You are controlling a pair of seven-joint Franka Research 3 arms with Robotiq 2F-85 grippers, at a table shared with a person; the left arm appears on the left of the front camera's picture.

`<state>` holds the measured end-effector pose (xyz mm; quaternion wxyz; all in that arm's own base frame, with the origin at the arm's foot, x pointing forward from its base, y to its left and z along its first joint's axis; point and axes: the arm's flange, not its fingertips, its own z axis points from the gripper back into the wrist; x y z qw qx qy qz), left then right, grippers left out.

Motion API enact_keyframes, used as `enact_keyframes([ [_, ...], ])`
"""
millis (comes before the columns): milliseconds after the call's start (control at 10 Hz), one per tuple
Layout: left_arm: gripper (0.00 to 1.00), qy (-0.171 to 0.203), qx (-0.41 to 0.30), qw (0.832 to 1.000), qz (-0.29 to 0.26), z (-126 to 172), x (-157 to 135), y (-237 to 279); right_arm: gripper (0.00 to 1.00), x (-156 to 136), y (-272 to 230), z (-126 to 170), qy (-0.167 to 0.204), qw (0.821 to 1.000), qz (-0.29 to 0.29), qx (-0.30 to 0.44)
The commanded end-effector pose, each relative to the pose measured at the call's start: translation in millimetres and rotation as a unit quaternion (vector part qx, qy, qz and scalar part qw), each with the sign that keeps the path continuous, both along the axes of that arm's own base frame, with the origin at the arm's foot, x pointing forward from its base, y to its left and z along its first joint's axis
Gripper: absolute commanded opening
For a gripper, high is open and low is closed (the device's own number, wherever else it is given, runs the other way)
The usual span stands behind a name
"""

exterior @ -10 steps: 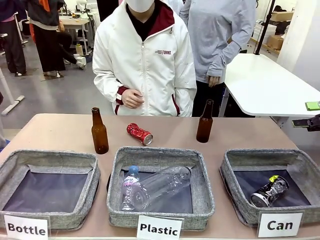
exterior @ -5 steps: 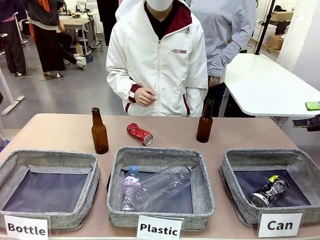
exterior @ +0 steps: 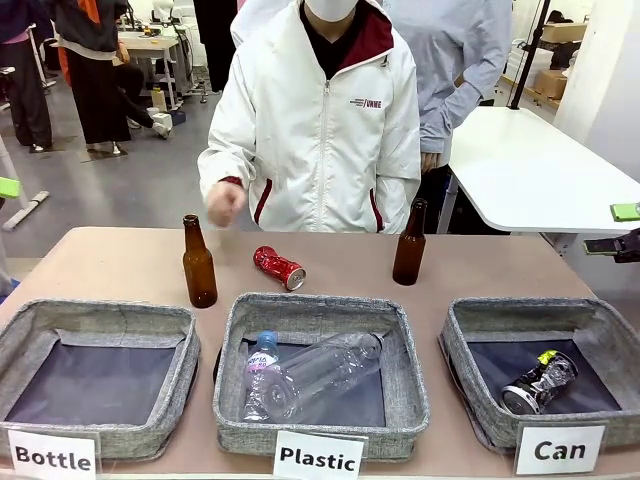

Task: Sort the can waste into the basket.
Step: Pick up the can waste from the table and place it in the right Fabric basket.

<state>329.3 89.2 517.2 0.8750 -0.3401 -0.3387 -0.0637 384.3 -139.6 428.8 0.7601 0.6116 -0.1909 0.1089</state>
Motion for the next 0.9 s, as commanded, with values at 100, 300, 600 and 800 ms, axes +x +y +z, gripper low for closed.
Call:
enact_keyframes([
  [100, 1.0, 0.0, 0.0, 1.0, 0.0, 0.0, 0.0, 0.0, 1.0, -1.1, -0.6, 0.5, -0.012, 1.0, 0.002, 0.006],
  [300, 1.0, 0.023, 0.032, 0.999, 0.02, -0.7, 31.9, -59.0, 1.0, -1.1, -0.6, 0.5, -0.012, 1.0, 0.002, 0.006],
  [600, 1.0, 0.057, 0.102, 0.991, 0.072, -6.6, 101.1, -125.2, 1.0, -1.1, -0.6, 0.5, -0.012, 1.0, 0.002, 0.006],
  [800, 1.0, 0.084, 0.023, 0.996, 0.011, 18.3, 88.8, -50.5, 1.0, -1.1, -0.6, 0.5, -0.012, 1.0, 0.002, 0.006],
])
